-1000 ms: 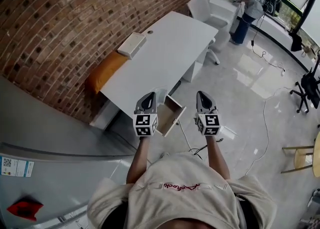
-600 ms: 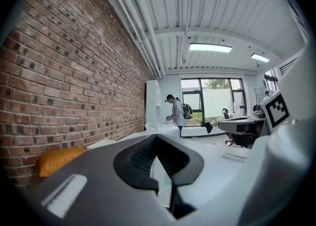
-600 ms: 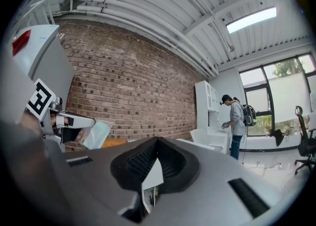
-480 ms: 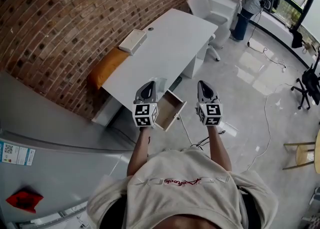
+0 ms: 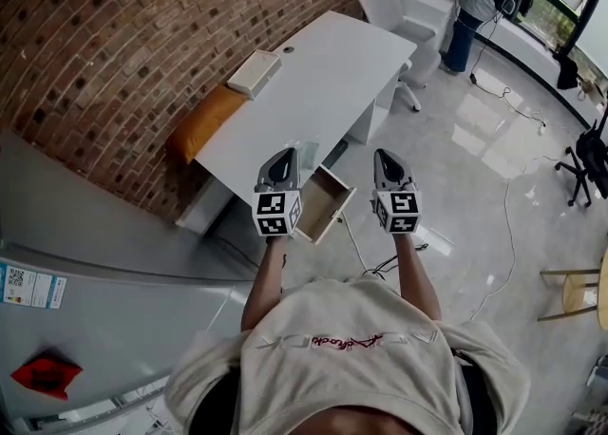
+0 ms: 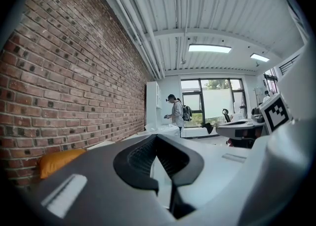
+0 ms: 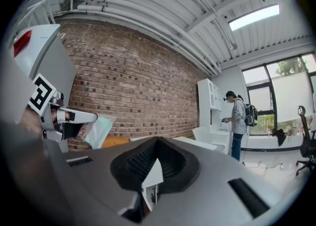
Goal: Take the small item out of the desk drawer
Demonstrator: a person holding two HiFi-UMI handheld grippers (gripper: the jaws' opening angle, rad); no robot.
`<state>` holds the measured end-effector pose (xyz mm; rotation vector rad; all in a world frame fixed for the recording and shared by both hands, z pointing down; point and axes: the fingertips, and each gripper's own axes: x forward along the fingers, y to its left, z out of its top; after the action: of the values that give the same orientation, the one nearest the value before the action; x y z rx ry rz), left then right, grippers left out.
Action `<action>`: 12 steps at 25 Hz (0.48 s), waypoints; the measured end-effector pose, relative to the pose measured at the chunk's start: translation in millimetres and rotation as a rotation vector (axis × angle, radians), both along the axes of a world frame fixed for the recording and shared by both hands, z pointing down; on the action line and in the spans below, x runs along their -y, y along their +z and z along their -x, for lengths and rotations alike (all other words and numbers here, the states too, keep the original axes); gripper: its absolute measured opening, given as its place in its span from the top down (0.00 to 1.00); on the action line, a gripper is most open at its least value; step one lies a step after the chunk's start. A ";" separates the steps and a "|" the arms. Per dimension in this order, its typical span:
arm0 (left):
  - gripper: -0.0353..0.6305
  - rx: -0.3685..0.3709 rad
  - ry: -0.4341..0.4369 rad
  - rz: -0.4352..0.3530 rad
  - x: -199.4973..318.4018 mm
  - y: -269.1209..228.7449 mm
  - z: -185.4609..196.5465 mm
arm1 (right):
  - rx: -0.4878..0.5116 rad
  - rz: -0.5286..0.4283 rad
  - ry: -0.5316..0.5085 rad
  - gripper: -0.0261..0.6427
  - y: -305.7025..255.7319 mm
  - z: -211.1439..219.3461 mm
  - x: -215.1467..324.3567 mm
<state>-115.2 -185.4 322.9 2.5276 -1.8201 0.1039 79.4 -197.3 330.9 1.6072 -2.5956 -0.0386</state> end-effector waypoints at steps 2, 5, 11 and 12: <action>0.93 0.002 0.001 0.003 1.1 2.7 0.2 | -0.001 0.001 -0.003 0.94 2.1 1.4 1.1; 0.93 -0.003 -0.001 0.015 2.7 8.3 -0.1 | -0.004 0.008 -0.006 0.94 5.4 1.4 2.6; 0.93 -0.006 0.001 0.029 6.4 16.6 -1.8 | -0.009 0.012 -0.004 0.94 6.5 0.4 6.7; 0.93 -0.006 0.001 0.031 6.5 18.0 -1.2 | -0.010 0.012 -0.005 0.94 6.9 1.5 7.0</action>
<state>-114.0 -191.9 340.9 2.5057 -1.8013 0.1233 77.9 -204.3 337.8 1.5927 -2.5871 -0.0311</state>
